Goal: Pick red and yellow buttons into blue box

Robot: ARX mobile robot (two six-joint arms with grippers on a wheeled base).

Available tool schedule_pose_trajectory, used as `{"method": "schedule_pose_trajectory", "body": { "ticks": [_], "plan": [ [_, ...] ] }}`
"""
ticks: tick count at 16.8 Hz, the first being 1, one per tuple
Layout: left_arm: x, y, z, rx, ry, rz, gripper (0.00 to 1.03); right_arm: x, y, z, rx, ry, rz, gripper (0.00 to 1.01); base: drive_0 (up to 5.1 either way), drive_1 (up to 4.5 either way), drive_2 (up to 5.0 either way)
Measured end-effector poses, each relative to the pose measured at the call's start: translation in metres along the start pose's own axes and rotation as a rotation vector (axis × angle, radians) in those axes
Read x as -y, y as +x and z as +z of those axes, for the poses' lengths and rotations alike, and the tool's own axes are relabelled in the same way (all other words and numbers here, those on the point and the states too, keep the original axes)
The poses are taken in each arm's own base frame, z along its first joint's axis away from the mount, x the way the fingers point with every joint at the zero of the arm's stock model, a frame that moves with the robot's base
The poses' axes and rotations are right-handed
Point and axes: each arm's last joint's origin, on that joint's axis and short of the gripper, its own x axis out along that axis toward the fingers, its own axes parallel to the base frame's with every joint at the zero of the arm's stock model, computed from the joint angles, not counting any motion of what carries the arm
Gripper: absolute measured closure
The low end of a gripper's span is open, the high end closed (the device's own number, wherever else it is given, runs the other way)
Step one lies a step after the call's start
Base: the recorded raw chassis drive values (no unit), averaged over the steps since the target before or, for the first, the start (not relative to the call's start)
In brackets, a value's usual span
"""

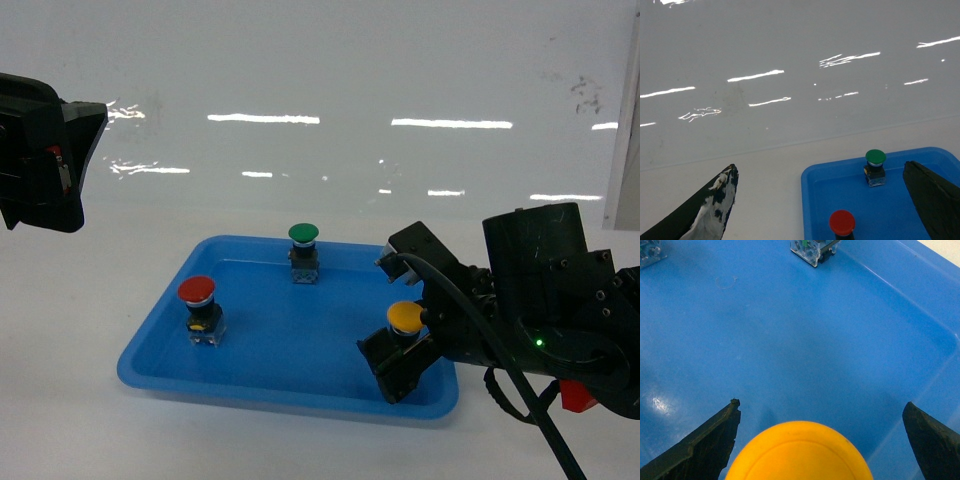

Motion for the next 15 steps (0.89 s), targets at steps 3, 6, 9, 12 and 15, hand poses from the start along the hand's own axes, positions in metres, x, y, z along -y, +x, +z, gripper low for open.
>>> {"method": "schedule_pose_trajectory", "body": {
  "ticks": [3, 6, 9, 12, 15],
  "plan": [
    [0.0, 0.0, 0.0, 0.0, 0.0, 0.0, 0.05, 0.0, 0.0, 0.0, 0.0, -0.002, 0.0, 0.21, 0.0, 0.0, 0.0],
    [0.0, 0.0, 0.0, 0.0, 0.0, 0.0, 0.05, 0.0, 0.0, 0.0, 0.0, -0.003, 0.0, 0.61, 0.0, 0.0, 0.0],
    [0.0, 0.0, 0.0, 0.0, 0.0, 0.0, 0.05, 0.002, -0.009, 0.001, -0.005, 0.018, -0.005, 0.71, 0.0, 0.0, 0.0],
    [0.0, 0.0, 0.0, 0.0, 0.0, 0.0, 0.05, 0.01, -0.046, 0.029, 0.076, 0.052, -0.031, 0.71, 0.0, 0.0, 0.0],
    [0.0, 0.0, 0.0, 0.0, 0.0, 0.0, 0.05, 0.016, -0.086, 0.071, 0.204, 0.063, -0.052, 0.71, 0.0, 0.0, 0.0]
  ]
}}
